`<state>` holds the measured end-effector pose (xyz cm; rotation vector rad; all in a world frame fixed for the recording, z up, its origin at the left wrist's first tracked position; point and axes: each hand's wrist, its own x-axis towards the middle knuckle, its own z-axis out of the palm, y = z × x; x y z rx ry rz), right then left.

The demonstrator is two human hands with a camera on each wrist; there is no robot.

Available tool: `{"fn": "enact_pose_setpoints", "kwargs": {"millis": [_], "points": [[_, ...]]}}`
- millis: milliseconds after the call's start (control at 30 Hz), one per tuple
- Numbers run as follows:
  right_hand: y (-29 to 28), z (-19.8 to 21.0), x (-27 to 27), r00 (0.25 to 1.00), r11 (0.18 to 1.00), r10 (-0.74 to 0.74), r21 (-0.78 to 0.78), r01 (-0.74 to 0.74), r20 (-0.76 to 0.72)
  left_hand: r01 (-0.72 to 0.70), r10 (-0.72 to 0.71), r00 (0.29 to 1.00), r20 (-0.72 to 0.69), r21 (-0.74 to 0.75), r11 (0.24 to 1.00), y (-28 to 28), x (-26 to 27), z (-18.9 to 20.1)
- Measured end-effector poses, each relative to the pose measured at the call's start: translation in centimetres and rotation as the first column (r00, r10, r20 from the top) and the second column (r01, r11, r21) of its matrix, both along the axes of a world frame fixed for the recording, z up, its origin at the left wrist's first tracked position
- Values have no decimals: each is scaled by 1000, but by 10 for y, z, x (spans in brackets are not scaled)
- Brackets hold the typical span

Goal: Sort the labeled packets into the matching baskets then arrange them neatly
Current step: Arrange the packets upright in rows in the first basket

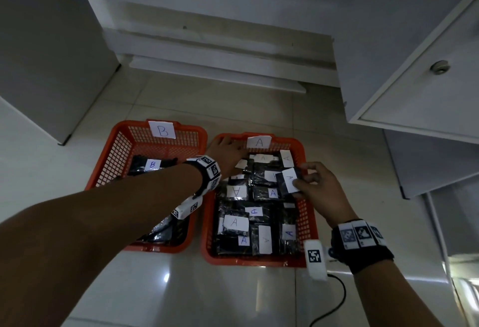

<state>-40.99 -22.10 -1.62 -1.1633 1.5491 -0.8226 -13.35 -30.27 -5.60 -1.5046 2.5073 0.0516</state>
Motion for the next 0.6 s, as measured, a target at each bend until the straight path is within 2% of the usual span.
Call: {"fn": "enact_pose_setpoints", "kwargs": {"millis": [333,600], "points": [[2,0,3,997,1000,12,15,-13,70,-15,14,999,-51,-6,1000,1,1,-2],[12,0,13,997,995,64,72,-67,37,-19,21,978,-209,10,1000,4,18,9]]}}
